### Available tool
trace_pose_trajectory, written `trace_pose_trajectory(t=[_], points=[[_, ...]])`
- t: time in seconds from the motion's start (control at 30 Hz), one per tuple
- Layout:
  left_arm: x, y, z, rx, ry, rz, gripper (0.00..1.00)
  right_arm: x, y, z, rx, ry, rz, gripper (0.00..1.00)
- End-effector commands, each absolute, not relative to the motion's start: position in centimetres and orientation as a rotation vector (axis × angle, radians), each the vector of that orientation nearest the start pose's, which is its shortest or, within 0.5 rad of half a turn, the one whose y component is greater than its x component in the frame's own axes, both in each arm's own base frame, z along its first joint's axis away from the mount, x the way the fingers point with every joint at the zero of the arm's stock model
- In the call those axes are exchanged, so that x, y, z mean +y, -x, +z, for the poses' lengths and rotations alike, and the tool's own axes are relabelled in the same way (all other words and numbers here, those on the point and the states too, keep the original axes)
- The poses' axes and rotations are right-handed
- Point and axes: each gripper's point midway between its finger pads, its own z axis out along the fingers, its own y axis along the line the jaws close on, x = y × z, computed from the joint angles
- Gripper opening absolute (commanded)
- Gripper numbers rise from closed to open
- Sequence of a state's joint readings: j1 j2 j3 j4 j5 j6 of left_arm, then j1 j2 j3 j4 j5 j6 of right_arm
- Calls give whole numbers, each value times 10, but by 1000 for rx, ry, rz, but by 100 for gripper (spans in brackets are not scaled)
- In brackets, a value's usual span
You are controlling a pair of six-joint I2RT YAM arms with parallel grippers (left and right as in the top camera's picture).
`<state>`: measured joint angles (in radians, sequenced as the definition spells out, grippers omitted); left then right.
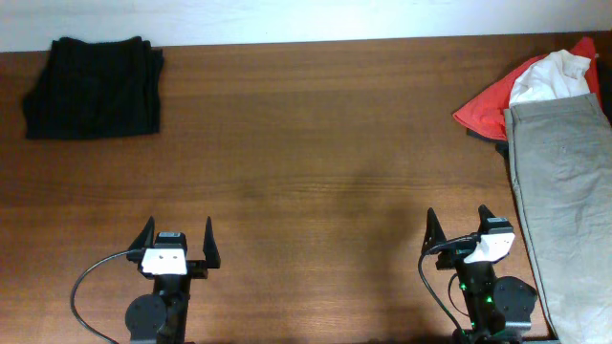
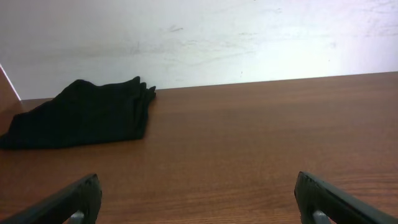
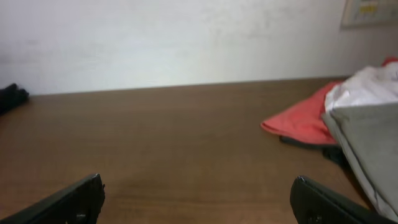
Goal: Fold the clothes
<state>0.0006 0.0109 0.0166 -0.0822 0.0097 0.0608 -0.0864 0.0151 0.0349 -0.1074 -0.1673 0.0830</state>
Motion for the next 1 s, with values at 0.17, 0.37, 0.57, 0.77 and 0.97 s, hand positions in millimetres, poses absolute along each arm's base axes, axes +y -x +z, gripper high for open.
trace_pose_trajectory(t=[0.17, 0.37, 0.57, 0.77, 0.97], points=[[1, -246, 156, 1649, -59, 57, 99, 14, -246, 184, 1536, 25, 135, 98], [1, -246, 156, 1649, -59, 57, 99, 14, -245, 187, 1521, 45, 121, 99], [1, -246, 156, 1650, -59, 57, 99, 14, -245, 160, 1631, 81, 85, 99], [1, -246, 156, 1651, -59, 57, 99, 15, -245, 160, 1631, 83, 88, 99], [1, -246, 156, 1651, -59, 57, 99, 15, -245, 160, 1631, 83, 87, 99]])
